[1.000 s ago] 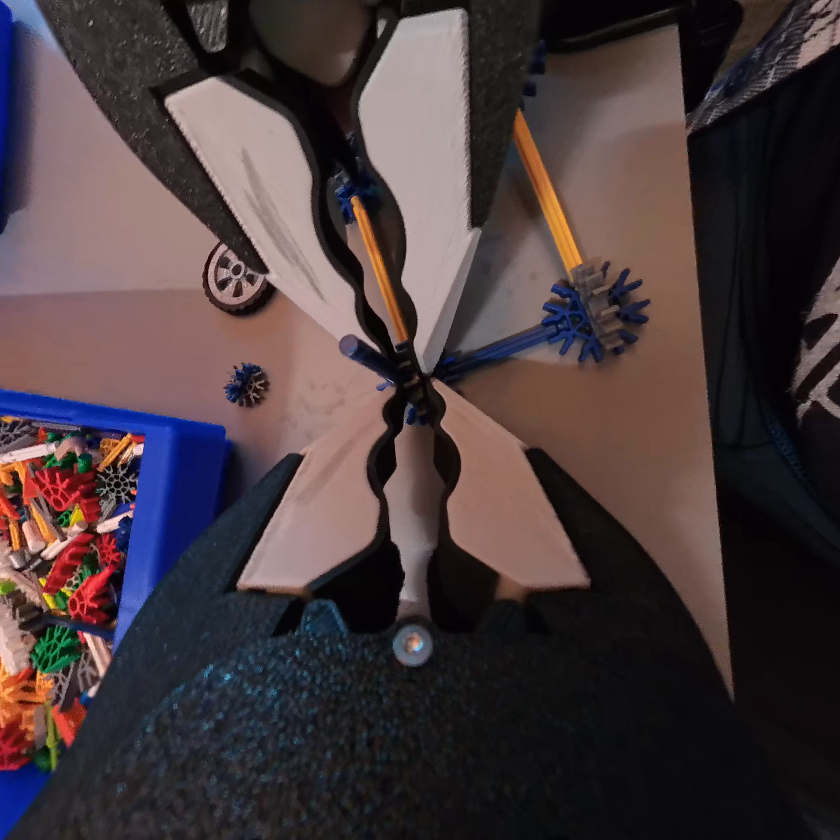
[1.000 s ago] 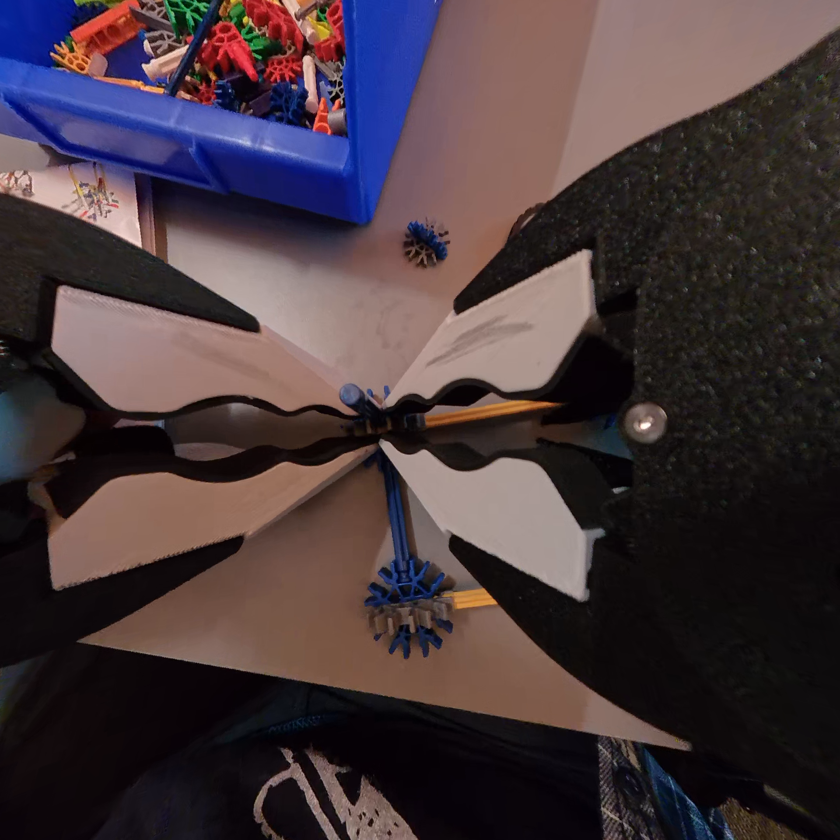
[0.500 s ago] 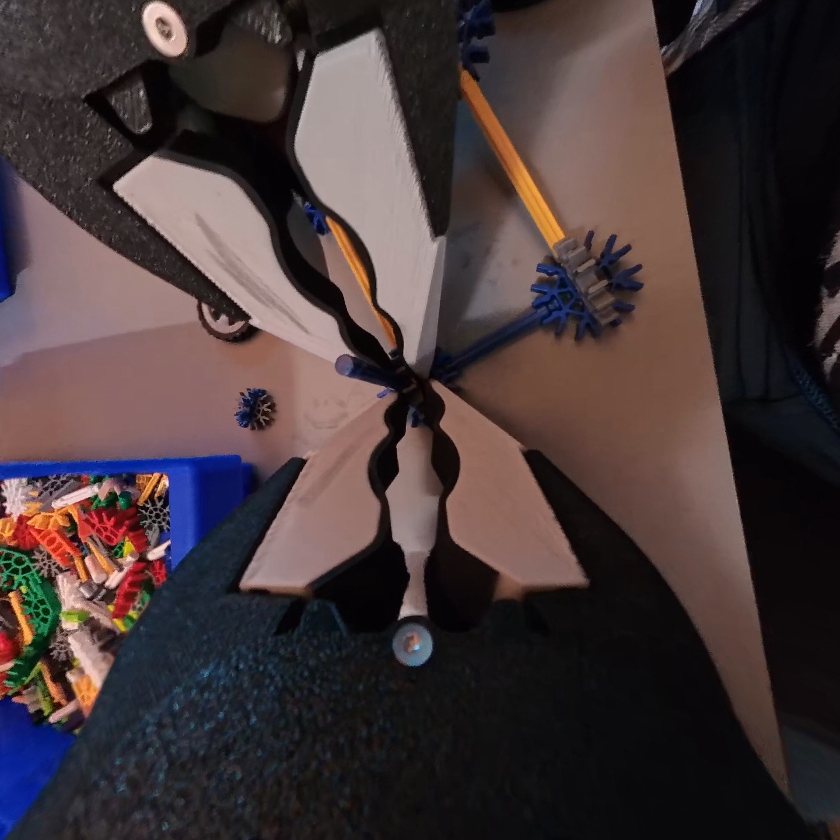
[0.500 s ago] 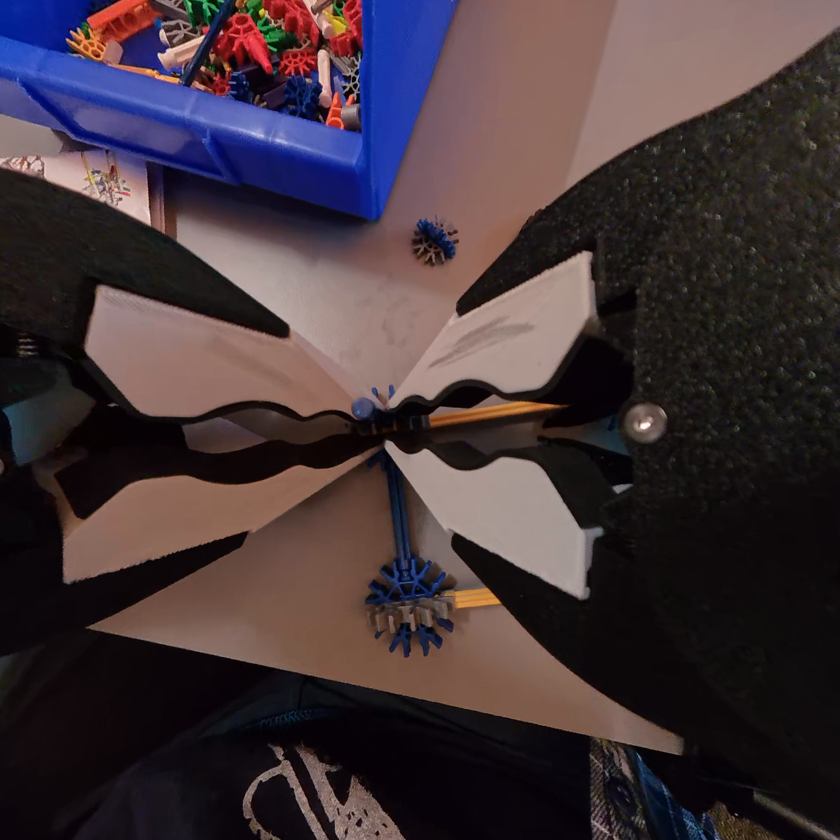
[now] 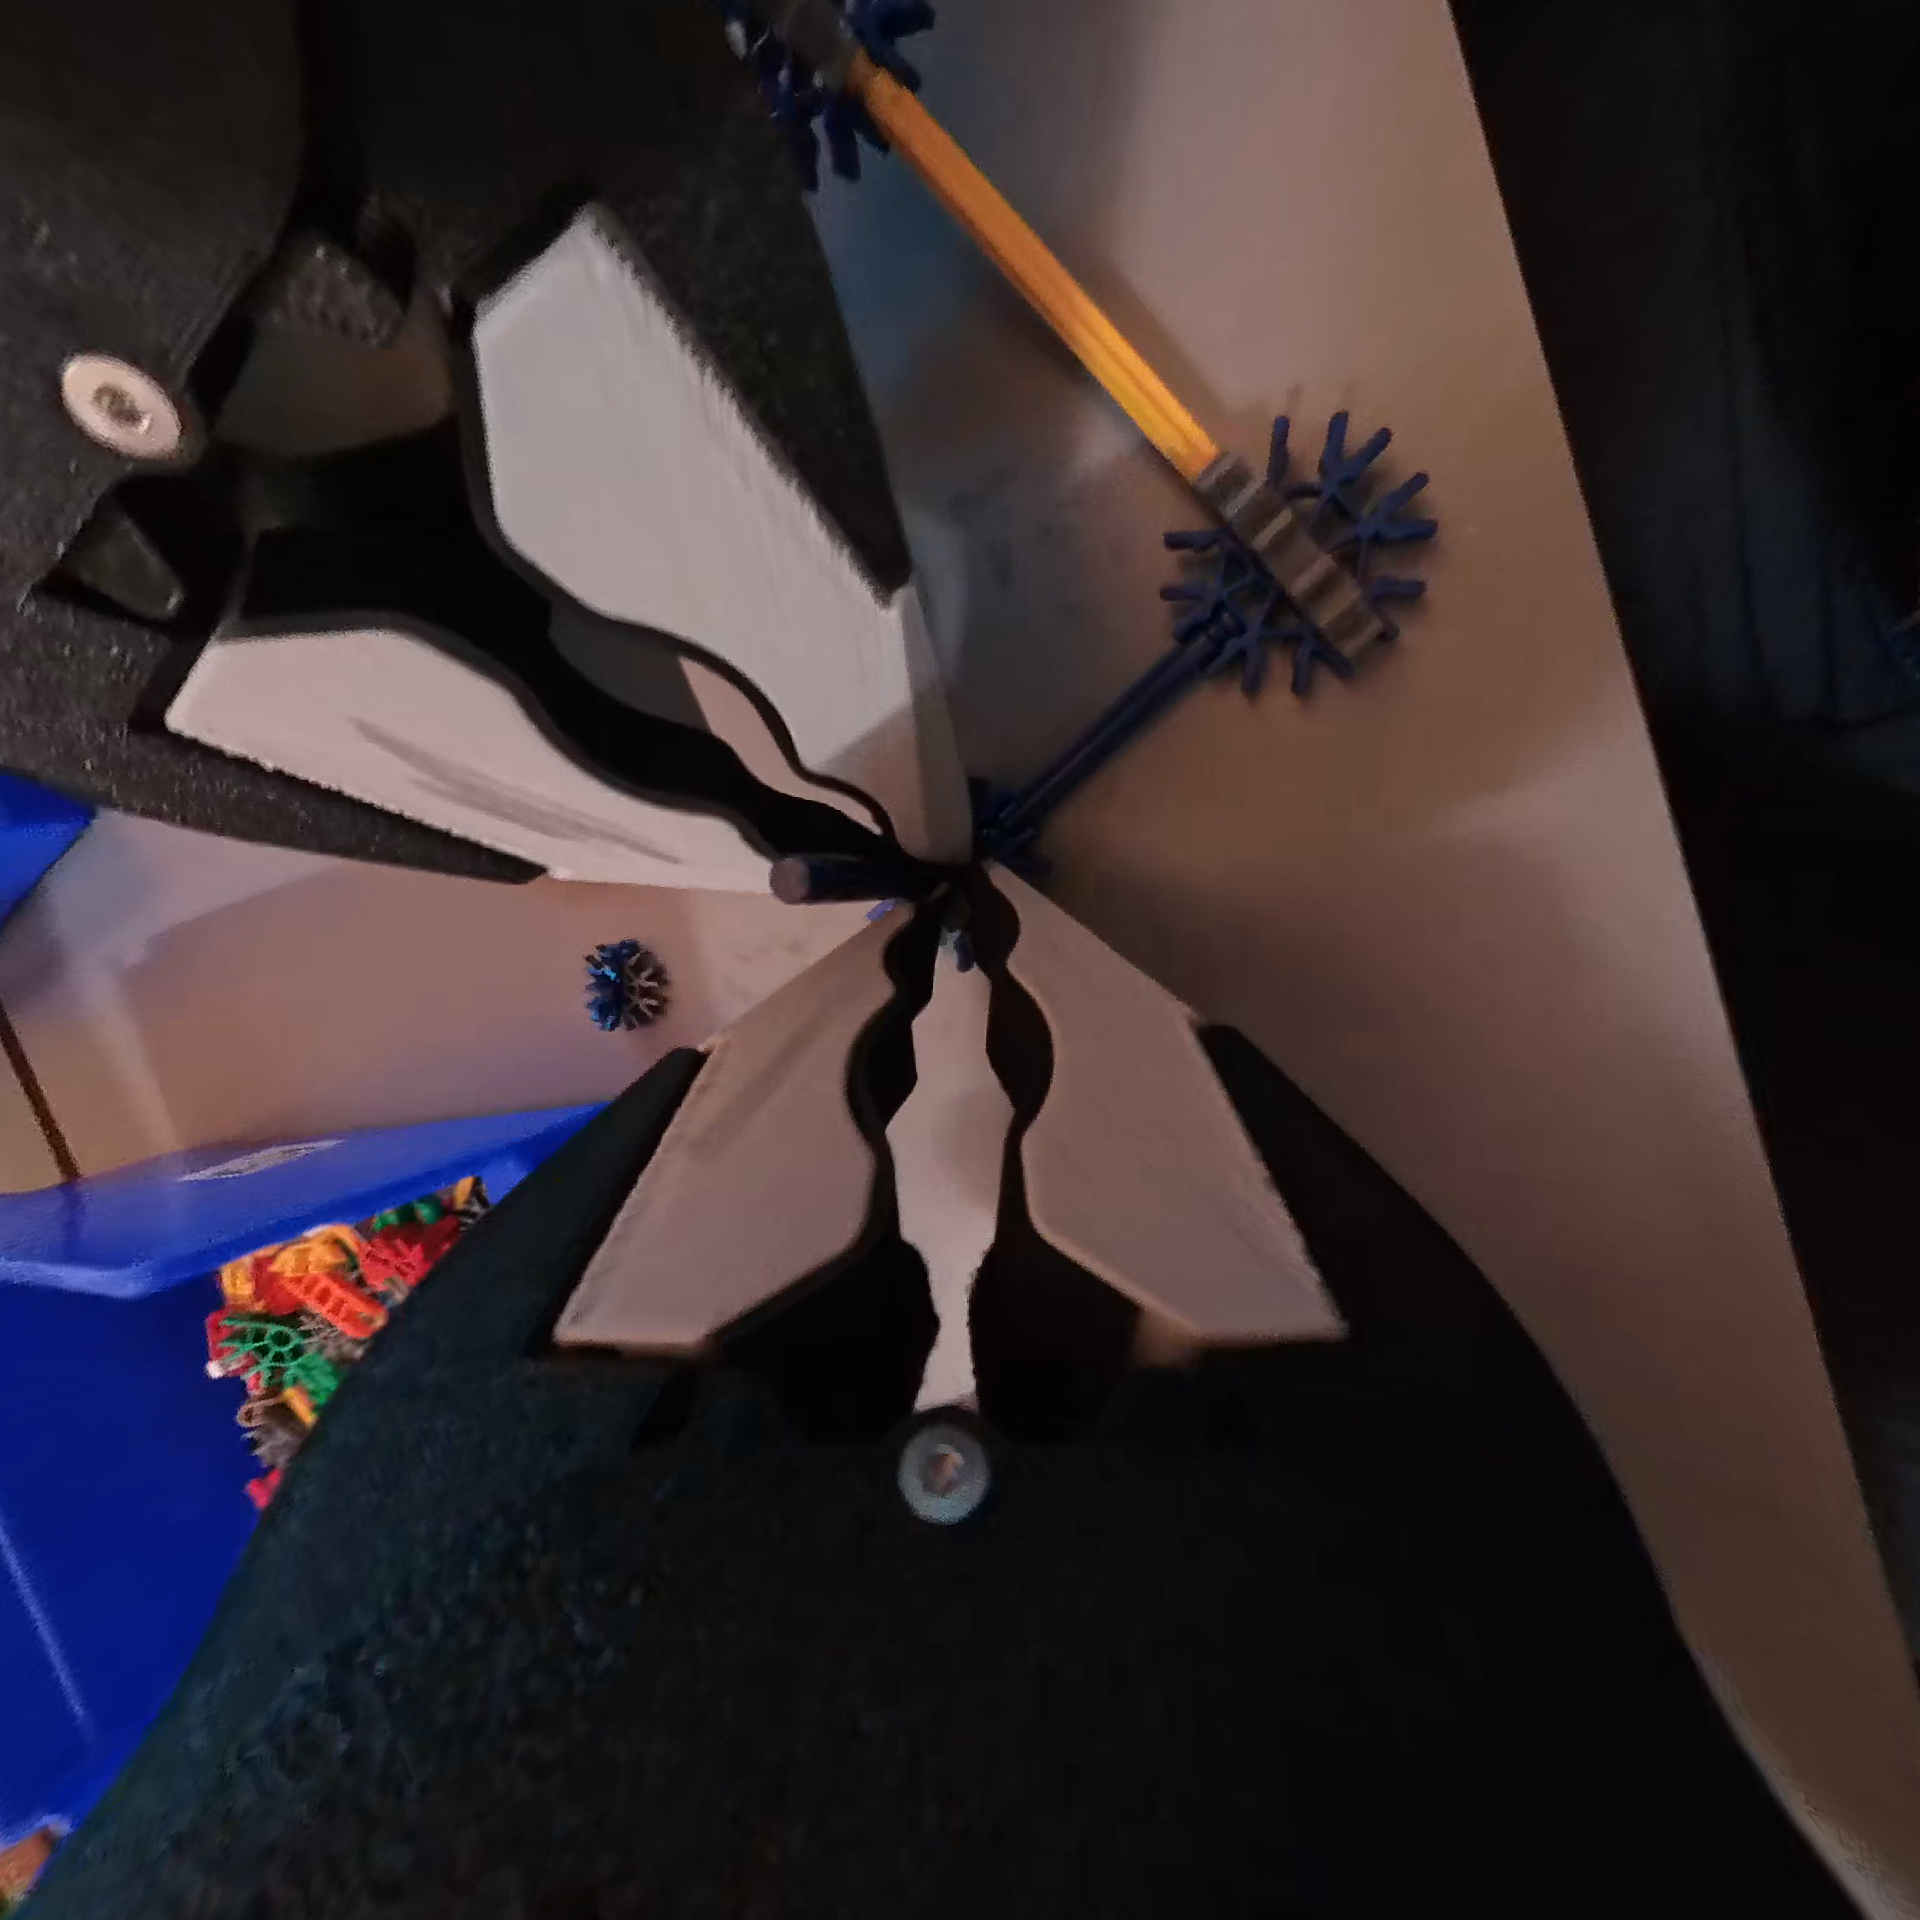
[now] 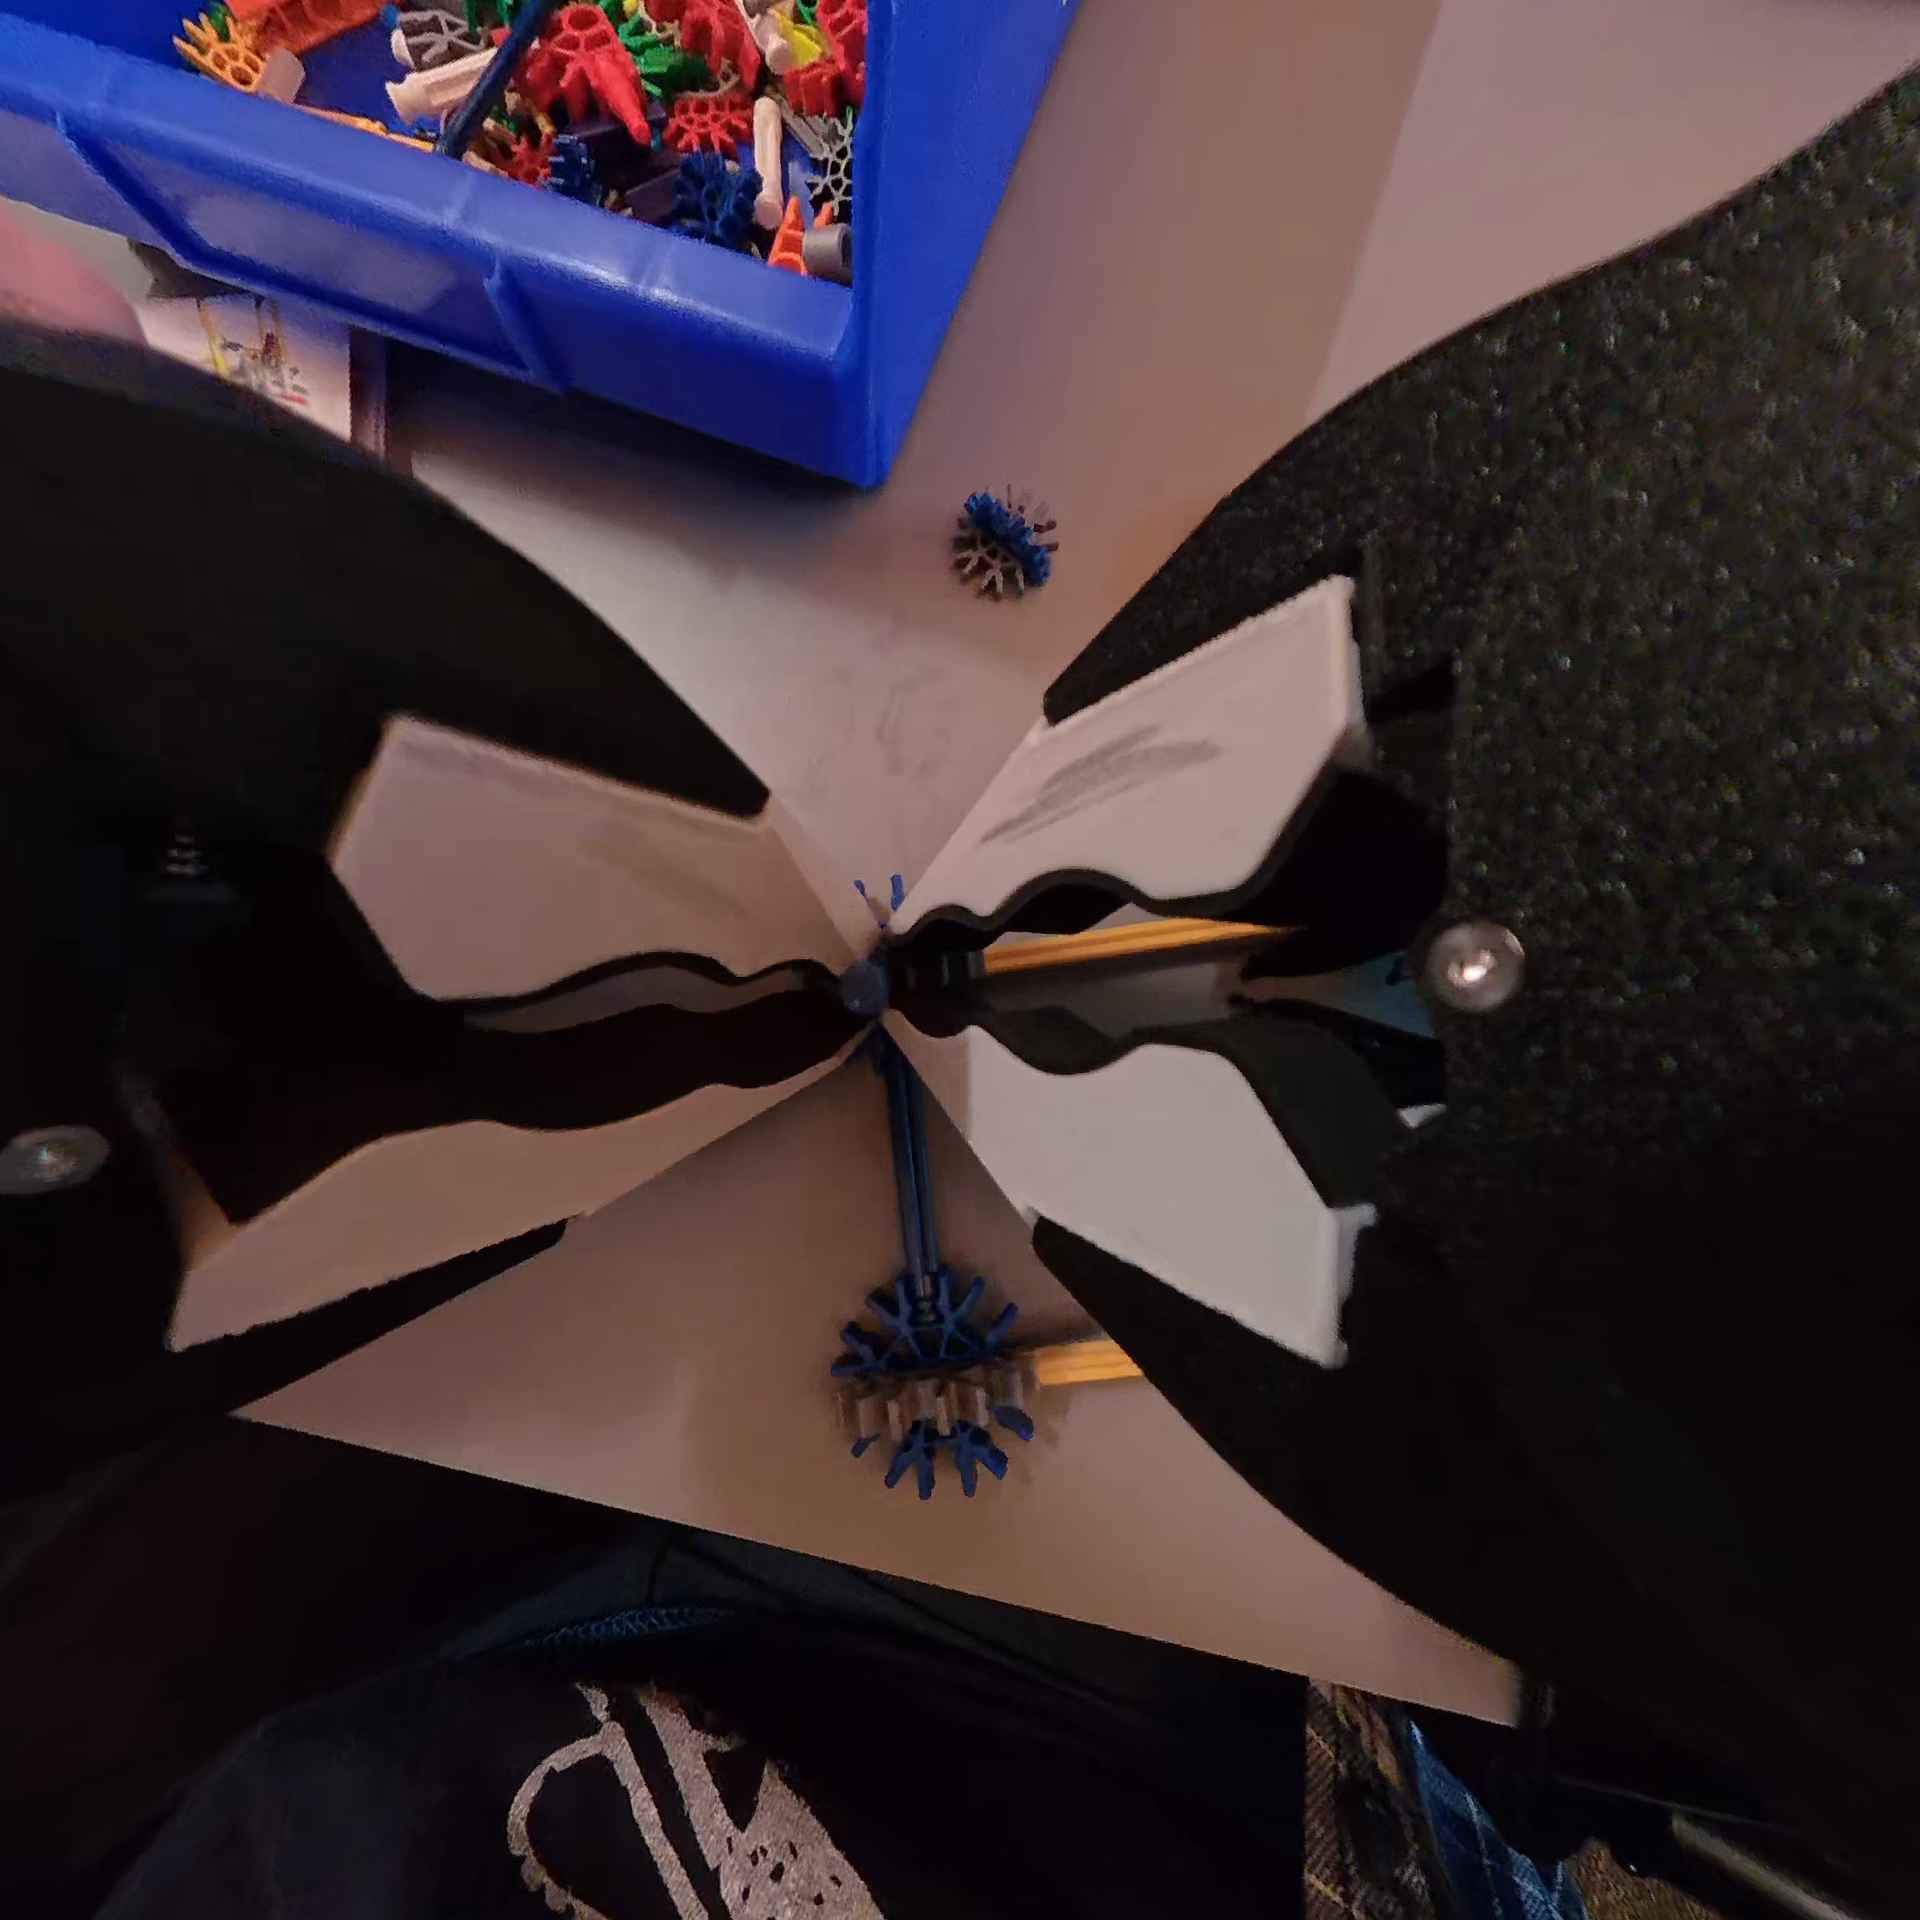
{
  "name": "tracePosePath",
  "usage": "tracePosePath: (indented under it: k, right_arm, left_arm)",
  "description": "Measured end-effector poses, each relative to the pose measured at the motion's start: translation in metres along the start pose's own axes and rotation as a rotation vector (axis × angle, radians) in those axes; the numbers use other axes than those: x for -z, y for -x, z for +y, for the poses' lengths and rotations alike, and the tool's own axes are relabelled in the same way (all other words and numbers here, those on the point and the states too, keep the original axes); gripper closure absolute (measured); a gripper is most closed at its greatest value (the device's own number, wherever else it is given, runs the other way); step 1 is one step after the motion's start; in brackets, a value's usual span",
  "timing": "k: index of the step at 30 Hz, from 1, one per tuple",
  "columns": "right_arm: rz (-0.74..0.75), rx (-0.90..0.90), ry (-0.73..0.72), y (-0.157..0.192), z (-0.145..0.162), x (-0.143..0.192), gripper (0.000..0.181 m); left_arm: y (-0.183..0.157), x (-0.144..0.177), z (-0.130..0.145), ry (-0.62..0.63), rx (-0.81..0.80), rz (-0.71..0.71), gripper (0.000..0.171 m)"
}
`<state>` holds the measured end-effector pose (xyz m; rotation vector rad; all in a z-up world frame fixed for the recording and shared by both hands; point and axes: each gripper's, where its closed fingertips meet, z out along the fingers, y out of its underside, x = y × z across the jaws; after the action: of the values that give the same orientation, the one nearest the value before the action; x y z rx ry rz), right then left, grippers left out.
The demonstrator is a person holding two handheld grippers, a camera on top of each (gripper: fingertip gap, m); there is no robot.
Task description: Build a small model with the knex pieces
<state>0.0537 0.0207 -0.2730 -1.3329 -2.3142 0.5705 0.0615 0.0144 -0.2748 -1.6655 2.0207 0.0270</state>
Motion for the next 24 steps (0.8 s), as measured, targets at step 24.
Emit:
tracePosePath:
  k: [24]
  right_arm:
    - [0.096, -0.073, -0.01, -0.014, 0.002, 0.014, 0.167]
  left_arm:
    - [0.012, 0.008, 0.014, -0.149, 0.372, -0.05, 0.154]
